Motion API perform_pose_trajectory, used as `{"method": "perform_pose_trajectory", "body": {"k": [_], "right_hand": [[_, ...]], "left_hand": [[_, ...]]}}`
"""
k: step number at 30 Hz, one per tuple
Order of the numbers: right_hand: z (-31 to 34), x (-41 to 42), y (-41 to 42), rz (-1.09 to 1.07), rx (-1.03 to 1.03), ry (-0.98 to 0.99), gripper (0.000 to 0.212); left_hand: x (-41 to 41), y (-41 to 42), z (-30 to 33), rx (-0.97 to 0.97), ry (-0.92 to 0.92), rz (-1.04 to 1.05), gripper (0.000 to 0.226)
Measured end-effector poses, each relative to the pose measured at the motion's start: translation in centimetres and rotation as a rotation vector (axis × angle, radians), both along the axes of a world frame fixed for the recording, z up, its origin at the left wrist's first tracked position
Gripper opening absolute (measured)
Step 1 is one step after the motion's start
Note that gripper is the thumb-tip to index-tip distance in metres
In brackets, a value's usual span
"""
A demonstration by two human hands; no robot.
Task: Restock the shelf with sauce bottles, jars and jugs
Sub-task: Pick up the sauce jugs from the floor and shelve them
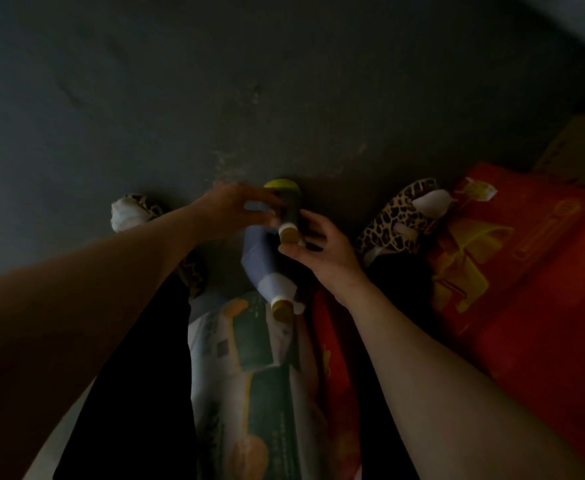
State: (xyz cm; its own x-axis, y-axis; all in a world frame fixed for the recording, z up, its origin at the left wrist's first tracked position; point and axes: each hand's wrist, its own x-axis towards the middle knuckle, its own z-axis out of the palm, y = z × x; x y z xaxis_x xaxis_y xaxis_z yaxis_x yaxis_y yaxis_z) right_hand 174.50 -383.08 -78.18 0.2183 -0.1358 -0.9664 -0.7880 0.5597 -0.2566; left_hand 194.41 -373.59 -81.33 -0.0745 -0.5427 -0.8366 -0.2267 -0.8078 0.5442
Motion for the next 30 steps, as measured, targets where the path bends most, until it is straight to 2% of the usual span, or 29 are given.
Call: {"method": "perform_pose_trajectory", "body": {"k": [3, 6, 10, 15, 20, 23, 27, 30], "right_hand": [[-0.2, 0.7, -1.2, -0.020, -0.049, -0.006, 0.064], [-0.7, 2.6, -2.9, -0.040, -0.235, 0.053, 0.035], [-2.1, 5.3, -5.4, -0.190, -0.349, 0.075, 0.025], [-3.6, 7.3, -7.9, -0.125, -0.335, 0.047, 0.037], [-1.7, 8.9, -9.0, -0.032, -0.352, 0.079, 0.059], [1.1, 10.2, -9.6, -0.024, -0.348, 0.105, 0.061], [6.6, 12.3, -11.2, -0.016, -0.359, 0.098, 0.086], [12.3, 14.0, -12.6, -0.039, -0.358, 0.052, 0.089]], "left_hand": [[0.2, -0.9, -0.4, -0.049, 0.000, 0.110, 0.050], [0.0, -3.4, -1.0, -0.076, -0.039, 0.309, 0.036], [0.3, -6.9, -2.3, -0.073, -0.071, 0.426, 0.025], [1.0, -8.2, -3.8, 0.015, -0.142, 0.541, 0.025], [1.9, -8.4, -1.8, 0.047, -0.200, 0.587, 0.046], [2.7, -9.4, 1.2, 0.054, -0.262, 0.528, 0.047], [4.2, -10.4, 6.9, 0.033, -0.327, 0.507, 0.053], [6.0, -11.3, 12.7, -0.010, -0.386, 0.512, 0.053]]}}
